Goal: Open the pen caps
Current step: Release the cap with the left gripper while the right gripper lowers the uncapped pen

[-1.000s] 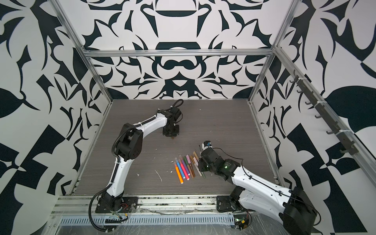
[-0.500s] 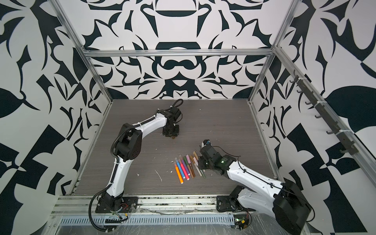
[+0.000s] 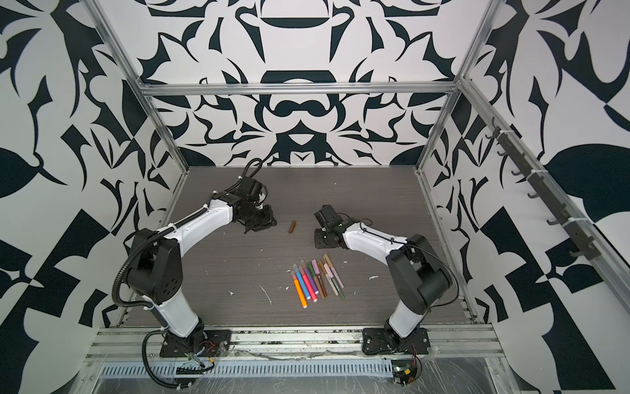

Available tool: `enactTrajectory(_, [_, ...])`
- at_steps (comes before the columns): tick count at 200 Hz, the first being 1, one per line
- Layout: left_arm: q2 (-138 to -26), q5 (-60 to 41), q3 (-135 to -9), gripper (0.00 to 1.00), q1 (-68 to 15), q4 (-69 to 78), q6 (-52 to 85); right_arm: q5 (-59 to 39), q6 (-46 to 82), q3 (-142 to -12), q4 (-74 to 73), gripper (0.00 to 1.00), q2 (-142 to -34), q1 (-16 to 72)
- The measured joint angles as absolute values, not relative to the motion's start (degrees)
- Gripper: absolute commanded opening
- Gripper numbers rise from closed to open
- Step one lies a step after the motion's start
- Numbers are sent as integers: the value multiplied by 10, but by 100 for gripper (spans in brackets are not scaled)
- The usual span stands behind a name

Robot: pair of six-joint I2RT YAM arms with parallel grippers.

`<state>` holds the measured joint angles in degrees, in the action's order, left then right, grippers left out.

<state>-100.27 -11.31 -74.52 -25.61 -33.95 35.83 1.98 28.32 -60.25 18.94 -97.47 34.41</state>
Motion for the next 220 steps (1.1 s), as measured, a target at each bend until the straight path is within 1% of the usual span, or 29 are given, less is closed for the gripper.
enactTrajectory(18, [-1012, -132, -728, 23, -254, -320, 363, 19, 282, -639, 191, 0, -1015, 339])
enactTrajectory(61, [-1039, -151, -726, 24, -254, -283, 366, 17, 278, -715, 201, 1, -1096, 333])
enactTrajectory(94, [-1069, -149, -726, 25, -253, -270, 364, 17, 272, -746, 215, 11, -1131, 333])
enactTrajectory(122, [-1100, -139, -729, 23, -253, -269, 359, 20, 273, -759, 226, 24, -1142, 332])
enactTrajectory(195, [-1135, -117, -750, 23, -253, -272, 345, 22, 271, -764, 231, 26, -1145, 331])
enactTrajectory(220, [-1143, -117, -761, 23, -253, -272, 345, 20, 269, -765, 233, 39, -1145, 330])
